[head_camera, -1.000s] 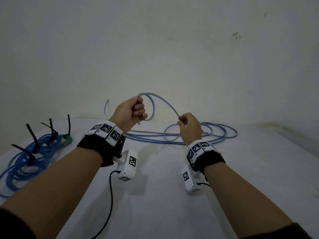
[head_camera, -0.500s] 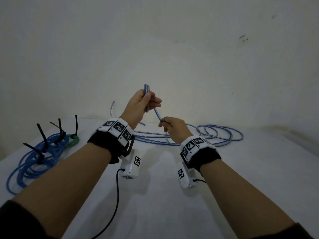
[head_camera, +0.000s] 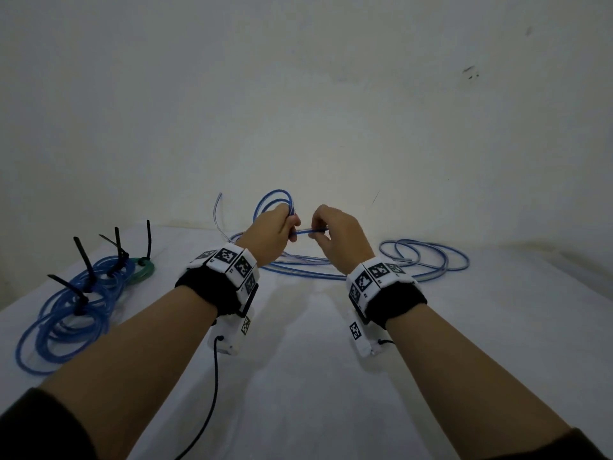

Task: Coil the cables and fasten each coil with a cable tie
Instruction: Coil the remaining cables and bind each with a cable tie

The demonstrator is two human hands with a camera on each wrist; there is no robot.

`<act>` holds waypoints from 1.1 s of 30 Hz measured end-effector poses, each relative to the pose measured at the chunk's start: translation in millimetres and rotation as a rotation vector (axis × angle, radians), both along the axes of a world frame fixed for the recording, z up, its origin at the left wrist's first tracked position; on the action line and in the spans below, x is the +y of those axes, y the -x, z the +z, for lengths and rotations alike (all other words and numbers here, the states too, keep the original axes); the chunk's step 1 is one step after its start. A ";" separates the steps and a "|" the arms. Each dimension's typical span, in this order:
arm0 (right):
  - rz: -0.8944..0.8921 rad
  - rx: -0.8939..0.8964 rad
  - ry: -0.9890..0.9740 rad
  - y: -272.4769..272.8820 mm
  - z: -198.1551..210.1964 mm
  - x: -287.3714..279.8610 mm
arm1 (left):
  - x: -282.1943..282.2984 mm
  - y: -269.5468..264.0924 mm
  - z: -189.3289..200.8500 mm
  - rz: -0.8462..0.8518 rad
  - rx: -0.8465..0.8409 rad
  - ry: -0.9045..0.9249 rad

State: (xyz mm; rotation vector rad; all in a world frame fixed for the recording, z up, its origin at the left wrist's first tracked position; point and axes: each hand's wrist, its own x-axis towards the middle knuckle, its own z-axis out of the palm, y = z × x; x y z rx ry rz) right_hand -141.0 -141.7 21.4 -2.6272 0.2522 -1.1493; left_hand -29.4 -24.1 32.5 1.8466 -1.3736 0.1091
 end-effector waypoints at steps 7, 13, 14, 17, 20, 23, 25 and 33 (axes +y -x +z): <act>-0.160 -0.234 0.114 5.2 -4.6 -9.1 | 0.9 -5.8 1.5 -0.031 0.157 -0.044; -0.015 -0.221 0.020 4.4 2.2 -11.4 | 5.0 -1.4 1.2 -0.128 0.272 -0.052; -0.001 -0.209 -0.023 5.1 2.8 -11.6 | 6.8 -0.3 1.5 -0.135 0.293 -0.059; 0.033 -0.180 -0.071 6.8 2.5 -12.1 | 11.2 1.9 3.4 -0.127 0.271 -0.101; 0.065 -0.160 -0.050 8.2 3.7 -12.1 | 14.3 0.0 4.8 -0.077 0.113 -0.163; 0.080 -0.116 -0.018 6.4 3.4 -13.0 | 16.1 -4.0 3.1 -0.067 0.102 -0.136; 0.037 -0.078 -0.030 5.1 3.2 -13.2 | 17.8 -3.8 2.5 -0.092 0.130 -0.082; -0.012 -0.016 -0.061 6.4 -2.0 -13.8 | 16.3 1.5 11.9 -0.176 0.522 0.137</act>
